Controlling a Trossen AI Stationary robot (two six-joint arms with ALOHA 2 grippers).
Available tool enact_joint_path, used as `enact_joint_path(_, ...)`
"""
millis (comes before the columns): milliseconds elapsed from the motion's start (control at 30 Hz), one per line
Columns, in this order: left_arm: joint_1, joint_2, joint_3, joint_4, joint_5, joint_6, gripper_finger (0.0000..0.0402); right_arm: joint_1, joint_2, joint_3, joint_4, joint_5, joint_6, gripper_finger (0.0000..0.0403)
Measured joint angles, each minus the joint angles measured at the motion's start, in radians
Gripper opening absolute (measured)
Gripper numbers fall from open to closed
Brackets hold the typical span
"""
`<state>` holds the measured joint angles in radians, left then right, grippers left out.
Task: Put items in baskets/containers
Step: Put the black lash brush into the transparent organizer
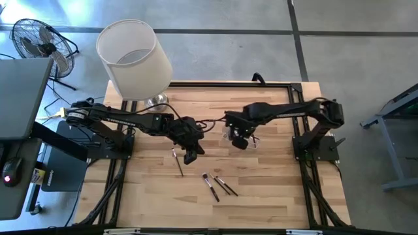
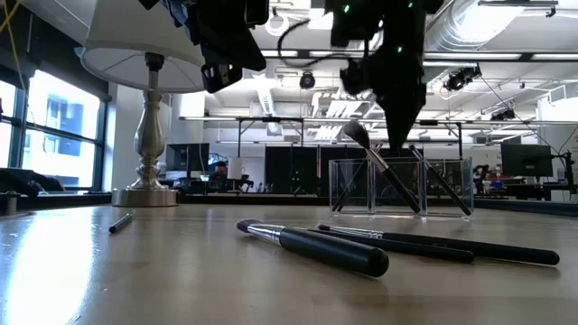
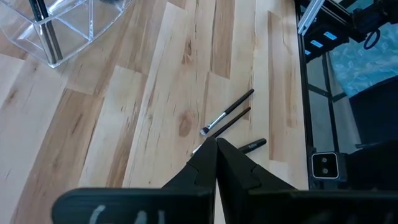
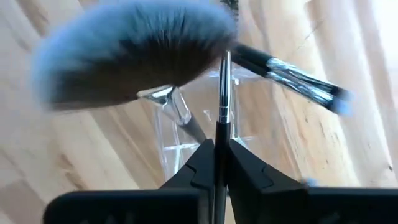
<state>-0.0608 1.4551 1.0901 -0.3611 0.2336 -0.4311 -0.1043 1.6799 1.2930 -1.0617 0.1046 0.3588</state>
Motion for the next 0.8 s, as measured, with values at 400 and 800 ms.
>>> enact_joint_path(400, 0.0, 0.0, 0.0, 0.004, 0.011, -0.045, 0.0001, 0.149, -0.479, -0.28, 0.378, 0.282, 0.254, 0.0013)
enact_joint_path(800, -0.001, 0.0, 0.0, 0.025, 0.021, -0.09, 0.0001, 0.316, -0.746, -0.909, 1.2, 0.637, 0.288, 0.0013)
